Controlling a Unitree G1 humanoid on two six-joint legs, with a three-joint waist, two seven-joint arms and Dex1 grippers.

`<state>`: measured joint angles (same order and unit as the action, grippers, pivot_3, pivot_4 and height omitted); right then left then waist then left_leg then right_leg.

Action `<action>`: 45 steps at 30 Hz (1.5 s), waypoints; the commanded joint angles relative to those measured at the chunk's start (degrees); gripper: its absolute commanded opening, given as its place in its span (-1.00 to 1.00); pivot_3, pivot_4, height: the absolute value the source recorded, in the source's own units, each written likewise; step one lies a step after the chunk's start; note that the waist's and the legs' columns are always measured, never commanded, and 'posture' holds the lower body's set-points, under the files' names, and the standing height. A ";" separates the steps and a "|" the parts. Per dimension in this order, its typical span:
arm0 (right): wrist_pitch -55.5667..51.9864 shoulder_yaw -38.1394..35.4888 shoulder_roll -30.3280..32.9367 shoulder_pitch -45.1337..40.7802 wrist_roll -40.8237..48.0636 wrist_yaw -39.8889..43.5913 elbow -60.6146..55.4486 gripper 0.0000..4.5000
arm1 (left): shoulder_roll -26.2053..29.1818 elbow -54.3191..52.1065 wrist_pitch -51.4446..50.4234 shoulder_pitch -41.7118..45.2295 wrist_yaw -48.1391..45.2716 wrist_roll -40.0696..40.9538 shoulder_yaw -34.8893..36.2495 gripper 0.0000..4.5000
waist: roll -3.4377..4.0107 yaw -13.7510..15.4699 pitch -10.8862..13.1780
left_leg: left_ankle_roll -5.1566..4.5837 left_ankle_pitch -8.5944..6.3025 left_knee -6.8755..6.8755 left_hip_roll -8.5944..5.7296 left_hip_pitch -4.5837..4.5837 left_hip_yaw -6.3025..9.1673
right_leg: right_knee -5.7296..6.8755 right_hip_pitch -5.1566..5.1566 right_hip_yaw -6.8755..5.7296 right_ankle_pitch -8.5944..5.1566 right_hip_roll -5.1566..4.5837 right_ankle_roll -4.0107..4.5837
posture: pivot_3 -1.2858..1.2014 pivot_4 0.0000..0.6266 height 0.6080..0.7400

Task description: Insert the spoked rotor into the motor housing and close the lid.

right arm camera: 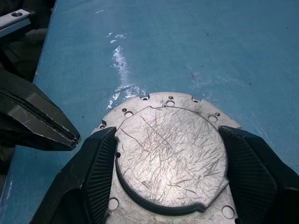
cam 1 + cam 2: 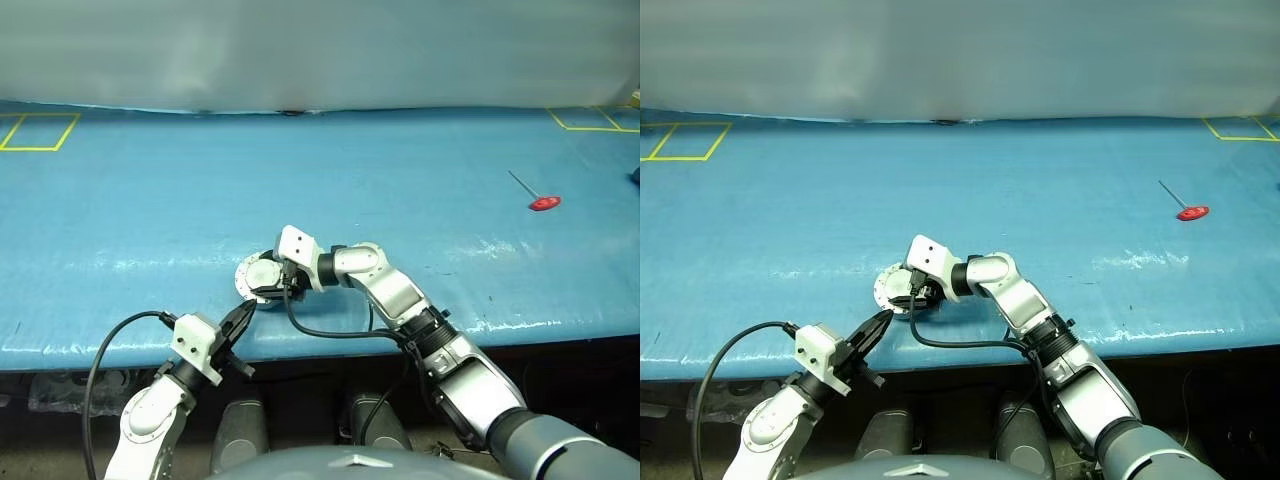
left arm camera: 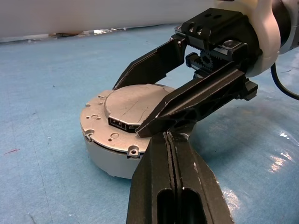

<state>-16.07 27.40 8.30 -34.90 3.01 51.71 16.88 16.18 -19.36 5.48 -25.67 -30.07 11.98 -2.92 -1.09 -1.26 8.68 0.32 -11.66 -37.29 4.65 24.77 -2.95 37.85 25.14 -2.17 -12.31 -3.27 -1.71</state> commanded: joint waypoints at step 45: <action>-10.38 -2.45 -3.28 -0.51 -1.65 -3.88 2.00 0.40 | 0.17 -0.62 -0.13 0.33 -0.35 1.22 -0.82 -1.00 | 0.25 -0.15 -0.11 | 0.02 -0.01 0.04 0.02 -0.08 0.03 | 0.04 0.03 0.01 -0.01 0.02 0.01 | 0.03 -0.52 1.00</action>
<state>-23.12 25.47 4.72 -35.33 1.86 49.51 17.29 16.19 -18.77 5.19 -25.48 -30.12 12.41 -3.42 -0.85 -1.41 8.56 0.34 -11.67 -37.24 4.67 24.68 -2.91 37.89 25.17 -2.16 -12.32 -3.25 -1.69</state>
